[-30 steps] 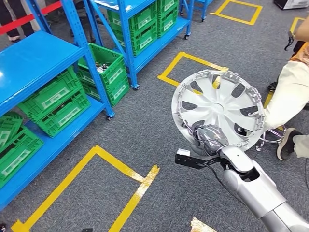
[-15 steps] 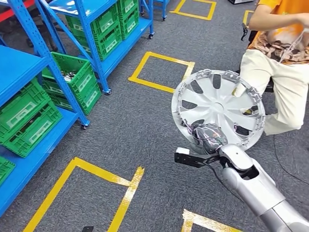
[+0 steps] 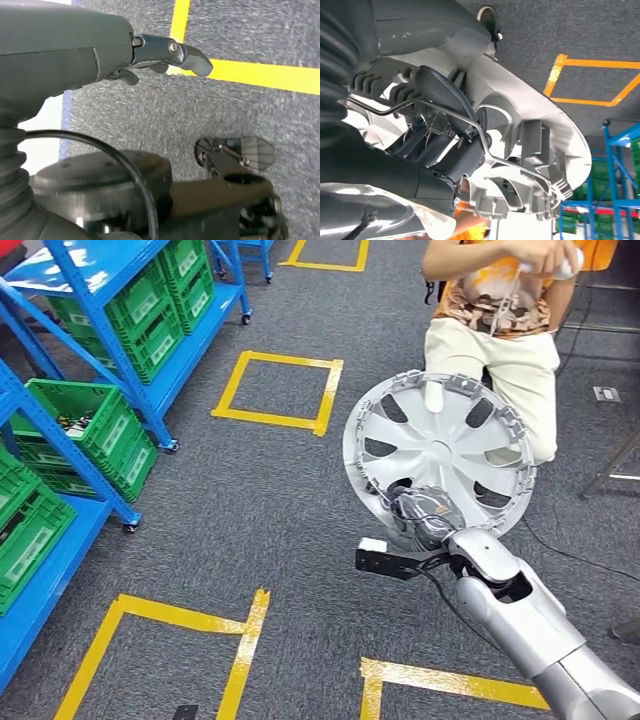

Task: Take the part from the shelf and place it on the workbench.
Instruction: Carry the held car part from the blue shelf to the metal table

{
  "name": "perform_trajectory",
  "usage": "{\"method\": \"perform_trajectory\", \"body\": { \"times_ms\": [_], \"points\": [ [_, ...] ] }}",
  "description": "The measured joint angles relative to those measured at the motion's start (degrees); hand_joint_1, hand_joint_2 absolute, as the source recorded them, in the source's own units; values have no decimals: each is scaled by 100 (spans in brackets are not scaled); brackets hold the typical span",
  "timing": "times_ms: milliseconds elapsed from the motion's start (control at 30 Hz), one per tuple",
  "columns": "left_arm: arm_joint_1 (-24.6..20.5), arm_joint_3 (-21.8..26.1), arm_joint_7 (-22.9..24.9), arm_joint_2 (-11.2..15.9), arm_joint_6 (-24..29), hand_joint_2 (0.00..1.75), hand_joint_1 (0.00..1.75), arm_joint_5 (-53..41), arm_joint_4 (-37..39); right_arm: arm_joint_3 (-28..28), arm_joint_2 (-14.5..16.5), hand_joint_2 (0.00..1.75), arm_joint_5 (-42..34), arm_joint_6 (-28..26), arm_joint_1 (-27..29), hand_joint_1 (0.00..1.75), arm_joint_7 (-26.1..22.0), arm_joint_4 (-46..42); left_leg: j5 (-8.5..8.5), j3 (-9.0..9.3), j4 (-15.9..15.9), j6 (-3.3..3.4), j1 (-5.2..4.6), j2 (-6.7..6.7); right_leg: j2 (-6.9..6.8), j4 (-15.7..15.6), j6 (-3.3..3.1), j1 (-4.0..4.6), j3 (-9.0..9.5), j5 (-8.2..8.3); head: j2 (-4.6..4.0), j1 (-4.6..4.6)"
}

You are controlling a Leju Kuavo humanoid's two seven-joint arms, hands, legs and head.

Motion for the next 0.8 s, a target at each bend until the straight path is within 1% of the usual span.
{"method": "perform_trajectory", "body": {
  "times_ms": [33, 67, 100, 133, 167, 200, 233, 267, 300, 333, 367, 400, 433, 467, 500, 533, 567, 600, 633, 667, 700, 733, 767, 800],
  "points": [
    [-7, 0, 0, -12, 1, 175, 0, 0, -1, 1, 15, 175, -4, 3, -15, 175, -2, 8, -134, -82, 202, -19, 16, -157, 67, -8, -34, -11, 5, 7, 0, -9],
    [-9, 0, 0, -21, 1, 175, 0, 0, -1, 2, 34, 175, -10, 7, -31, 175, -4, 17, -309, -219, 514, -30, 29, -339, 134, -12, -62, -16, 8, 10, 0, -17],
    [-6, 0, 0, -25, 0, 175, 0, 1, -1, 5, 51, 175, -14, 10, -45, 175, -5, 31, -499, -407, 918, -26, 34, -448, 207, -12, -85, -11, 8, 10, 0, -22],
    [-2, 2, 0, -26, -2, 175, 0, 3, -1, 8, 65, 175, -19, 13, -53, 175, -8, 45, -648, -590, 1304, -20, 31, -491, 289, -11, -101, -2, 9, 11, 0, -24],
    [-4, 4, 1, -26, -4, 175, 0, 4, -1, 15, 81, 175, -29, 15, -57, 175, -12, 57, -699, -714, 1550, -10, 27, -506, 378, -10, -108, 7, 12, 12, 0, -24],
    [-12, 7, 3, -27, -7, 175, 0, 5, -1, 22, 96, 175, -42, 17, -59, 175, -14, 70, -647, -760, 1618, 5, 23, -517, 470, -8, -112, 14, 17, 13, 0, -24],
    [-24, 11, 13, -30, -9, 175, 0, 4, -1, 29, 107, 175, -61, 19, -61, 175, -17, 80, -470, -693, 1437, 27, 20, -542, 564, -6, -111, 16, 27, 14, 0, -23],
    [-36, 14, 22, -33, -10, 175, 0, 1, -1, 35, 120, 175, -84, 20, -65, 175, -19, 89, -227, -553, 1092, 51, 19, -606, 655, -1, -109, 16, 39, 14, 0, -23],
    [-38, 21, 34, -33, -10, 175, 0, -1, -1, 39, 131, 175, -108, 20, -72, 175, -21, 96, -15, -393, 711, 74, 25, -753, 740, 4, -100, 15, 41, 16, 0, -20],
    [-37, 28, 45, -33, -10, 175, 0, -4, -1, 43, 144, 175, -140, 20, -80, 175, -27, 103, 140, -252, 355, 89, 38, -898, 827, 18, -80, 11, 30, 22, 0, -18],
    [-35, 34, 49, -32, -10, 175, 0, -13, -1, 44, 155, 175, -175, 18, -87, 175, -37, 108, 201, -168, 136, 92, 43, -1008, 905, 23, -48, -1, 1, 37, 0, -21],
    [-36, 39, 53, -32, -11, 175, 0, -24, -1, 40, 161, 175, -212, 15, -82, 175, -46, 113, 196, -134, 36, 91, 44, -1070, 978, 22, -7, -18, -33, 56, 0, -22],
    [-37, 42, 54, -32, -14, 175, 0, -34, -1, 30, 161, 175, -247, 13, -67, 175, -54, 115, 191, -120, -16, 91, 39, -1026, 1054, 13, 38, -36, -62, 82, 0, -24],
    [-35, 44, 54, -34, -21, 175, 0, -43, -1, 14, 158, 175, -276, 10, -46, 175, -58, 115, 201, -107, -46, 105, 43, -956, 1118, 1, 75, -52, -88, 97, 0, -26],
    [-31, 48, 52, -35, -29, 175, 0, -46, -1, -2, 153, 175, -297, 8, -24, 175, -63, 114, 220, -92, -84, 131, 49, -880, 1056, 34, 101, -45, -129, 70, 0, -17],
    [-23, 51, 50, -36, -40, 175, 0, -48, -1, -16, 148, 175, -310, 7, -13, 175, -69, 114, 241, -77, -119, 158, 56, -796, 908, 161, 126, -31, -210, -13, 0, 2],
    [-15, 54, 48, -37, -50, 175, 0, -50, -1, -23, 146, 175, -317, 5, -8, 175, -75, 115, 255, -67, -144, 180, 61, -713, 706, 400, 146, -18, -337, -149, 0, 17],
    [-6, 56, 45, -32, -57, 175, 0, -51, -1, -27, 146, 175, -319, 4, -4, 175, -82, 115, 257, -64, -151, 192, 49, -629, 476, 756, 168, -8, -514, -324, 0, 33],
    [6, 60, 44, -26, -63, 175, 0, -51, -1, -28, 146, 175, -319, 4, 3, 175, -88, 116, 254, -65, -151, 197, 43, -547, 350, 1143, 194, -17, -698, -480, 0, 43],
    [18, 63, 44, -20, -65, 175, 0, -51, -1, -27, 146, 175, -318, 4, 13, 175, -92, 117, 247, -65, -150, 198, 40, -461, 291, 1436, 217, -33, -838, -565, 0, 42],
    [26, 67, 44, -15, -68, 175, 0, -50, -1, -27, 146, 175, -318, 4, 23, 175, -91, 118, 239, -63, -150, 196, 40, -376, 258, 1556, 238, -52, -893, -560, 0, 43],
    [31, 69, 44, -13, -71, 175, 0, -51, -1, -31, 146, 175, -319, 4, 30, 175, -89, 119, 227, -58, -149, 189, 41, -299, 231, 1437, 254, -70, -825, -454, 0, 44],
    [32, 70, 43, -14, -73, 175, 0, -51, -1, -38, 146, 175, -319, 4, 33, 175, -83, 119, 214, -48, -149, 176, 44, -226, 176, 1111, 267, -84, -647, -279, 0, 45],
    [32, 70, 43, -14, -75, 175, 0, -52, -1, -45, 146, 175, -320, 4, 31, 175, -78, 119, 197, -33, -148, 154, 43, -158, 51, 692, 276, -82, -424, -133, 0, 45]
  ]
}}
